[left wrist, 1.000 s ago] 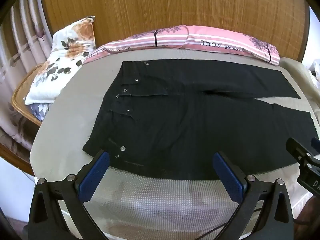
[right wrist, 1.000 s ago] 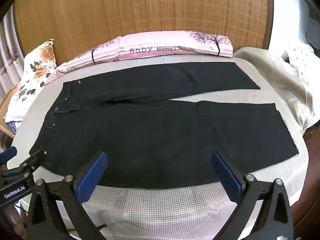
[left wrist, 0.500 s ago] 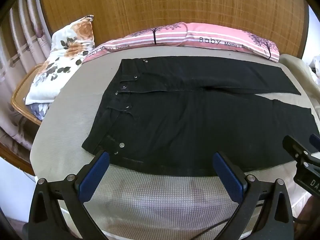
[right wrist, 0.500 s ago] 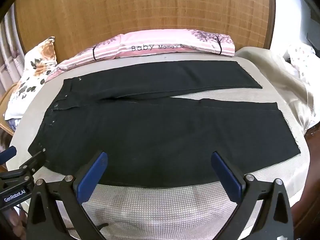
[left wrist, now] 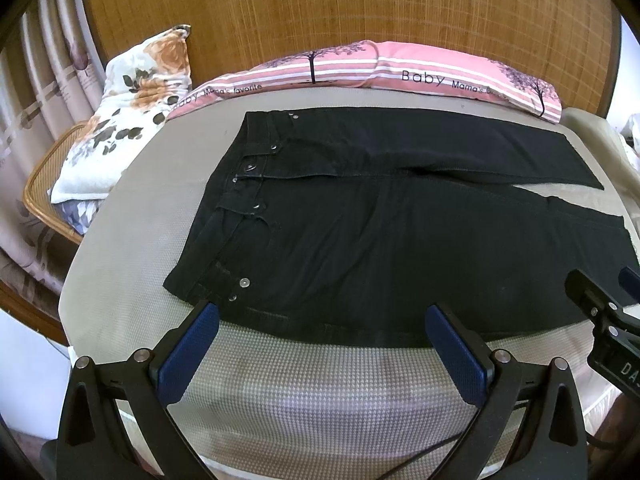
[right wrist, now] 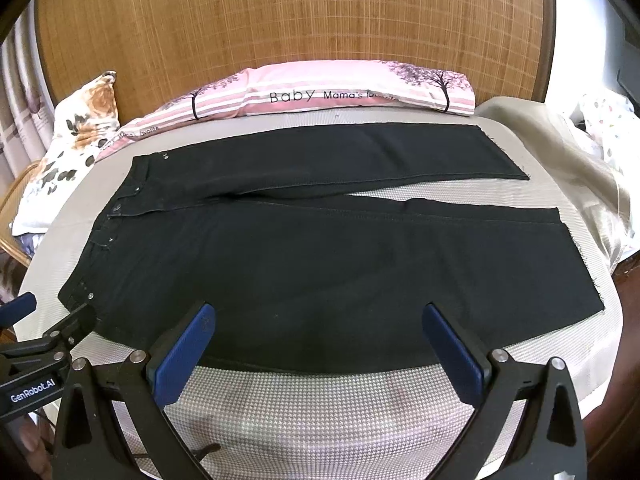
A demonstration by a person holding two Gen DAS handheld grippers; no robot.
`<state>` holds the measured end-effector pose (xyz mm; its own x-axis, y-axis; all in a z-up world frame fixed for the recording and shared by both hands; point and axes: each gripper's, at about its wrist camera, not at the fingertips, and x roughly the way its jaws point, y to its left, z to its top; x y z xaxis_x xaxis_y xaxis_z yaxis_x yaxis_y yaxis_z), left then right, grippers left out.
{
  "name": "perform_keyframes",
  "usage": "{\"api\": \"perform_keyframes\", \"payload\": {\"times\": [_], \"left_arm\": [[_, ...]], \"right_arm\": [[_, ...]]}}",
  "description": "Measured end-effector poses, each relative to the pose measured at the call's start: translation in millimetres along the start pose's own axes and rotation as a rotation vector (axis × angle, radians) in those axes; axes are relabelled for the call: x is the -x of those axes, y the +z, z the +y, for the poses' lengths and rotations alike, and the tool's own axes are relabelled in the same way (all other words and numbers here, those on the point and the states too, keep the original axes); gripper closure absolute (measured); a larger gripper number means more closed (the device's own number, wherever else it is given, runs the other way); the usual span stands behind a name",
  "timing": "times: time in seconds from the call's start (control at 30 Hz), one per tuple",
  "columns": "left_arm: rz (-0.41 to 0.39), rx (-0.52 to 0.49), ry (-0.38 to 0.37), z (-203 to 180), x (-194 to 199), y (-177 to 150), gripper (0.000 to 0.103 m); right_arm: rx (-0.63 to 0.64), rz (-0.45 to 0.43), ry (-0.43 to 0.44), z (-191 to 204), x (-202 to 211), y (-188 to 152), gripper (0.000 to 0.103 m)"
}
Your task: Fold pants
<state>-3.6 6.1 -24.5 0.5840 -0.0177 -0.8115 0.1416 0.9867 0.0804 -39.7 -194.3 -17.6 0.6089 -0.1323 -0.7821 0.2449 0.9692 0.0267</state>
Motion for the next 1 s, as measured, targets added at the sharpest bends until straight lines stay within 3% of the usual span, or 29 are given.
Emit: {"api": "perform_keyframes", "payload": {"times": [1.0], "left_arm": [[0.005,-0.01,0.004,-3.8,-4.3,1.0,0.001]], "right_arm": [[-0.014,0.023,0.014,-0.1,-5.3,-4.2,0.0]]}}
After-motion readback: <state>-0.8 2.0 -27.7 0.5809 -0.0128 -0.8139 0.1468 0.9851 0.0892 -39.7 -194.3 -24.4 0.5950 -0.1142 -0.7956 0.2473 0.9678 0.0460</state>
